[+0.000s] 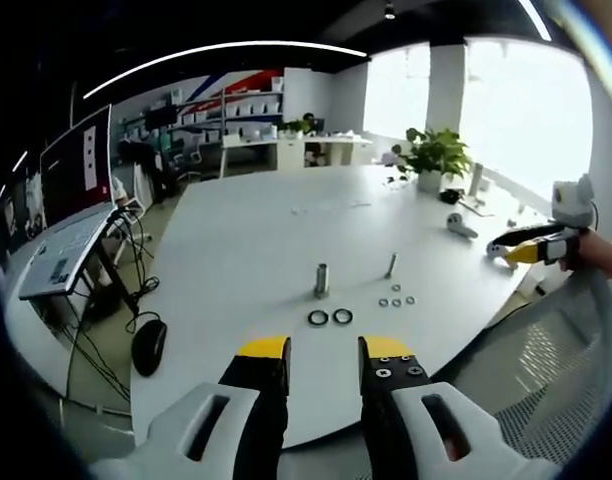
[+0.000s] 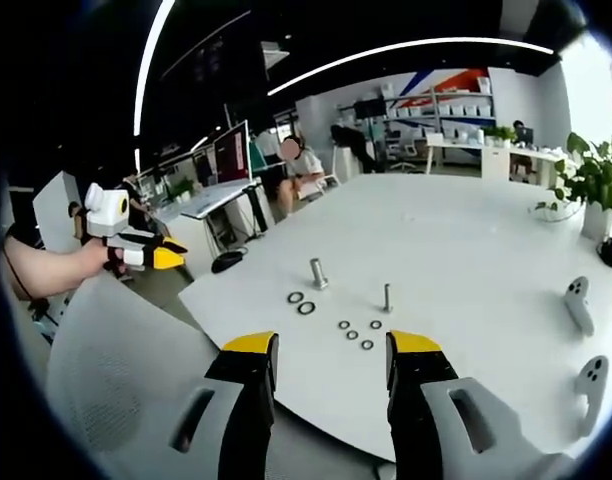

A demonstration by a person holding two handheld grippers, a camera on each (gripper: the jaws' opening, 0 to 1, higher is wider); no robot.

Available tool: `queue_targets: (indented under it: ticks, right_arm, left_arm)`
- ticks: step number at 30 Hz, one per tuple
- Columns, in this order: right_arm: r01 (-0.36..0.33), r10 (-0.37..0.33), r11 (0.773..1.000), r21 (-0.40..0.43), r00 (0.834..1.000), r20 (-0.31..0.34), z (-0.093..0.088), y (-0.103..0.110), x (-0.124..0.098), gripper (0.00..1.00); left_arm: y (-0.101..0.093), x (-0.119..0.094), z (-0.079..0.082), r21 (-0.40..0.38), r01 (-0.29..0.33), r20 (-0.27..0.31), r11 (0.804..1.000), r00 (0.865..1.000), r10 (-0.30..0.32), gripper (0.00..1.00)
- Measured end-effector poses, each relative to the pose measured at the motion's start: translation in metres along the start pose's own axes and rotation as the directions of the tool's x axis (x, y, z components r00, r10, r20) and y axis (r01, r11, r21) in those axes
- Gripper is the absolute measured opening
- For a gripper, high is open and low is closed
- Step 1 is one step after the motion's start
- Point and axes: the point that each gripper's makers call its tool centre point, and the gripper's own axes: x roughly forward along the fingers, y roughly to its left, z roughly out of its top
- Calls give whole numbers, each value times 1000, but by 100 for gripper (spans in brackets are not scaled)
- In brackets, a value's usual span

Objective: Place the washer onto the threaded stud by aligning its center hole with the stud, sliding it down to the base, and recovering from edge contact or off-axis alignment until the washer reaches the visible bottom stop.

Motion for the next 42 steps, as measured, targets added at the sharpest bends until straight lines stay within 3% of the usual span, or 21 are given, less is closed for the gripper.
queue_targets:
  ticks: [17,19,29,34,39,42]
  right_arm:
    - [-10,10,1000,7,1000,-4,-1,2,1,46]
    - [-6,6,1000,6,1000,-2,0,1,1,46]
    - [-1,1,1000,7,1000,-2,-1,0,0,46]
    - [8,-8,1000,13,1000,2,0,-2,-1,46]
    - [9,-9,1000,16,1000,0,-1,-2,-1,46]
    - [7,-7,1000,13,1000,-3,-1,-2,-1,46]
  left_arm:
    - [1,0,-1,6,-9,-8,1000,1000,9,23]
    - [2,-2,4,23,-22,15,999,1000,22,23]
    - [0,1,1,12,-6,-4,1000,1000,6,24]
    - [-8,7,-6,30,35,-65,999,997,-33,25]
    - [-3,12,-22,55,52,-168,997,985,-42,24]
    - [0,13,-16,52,55,-166,997,985,-45,24]
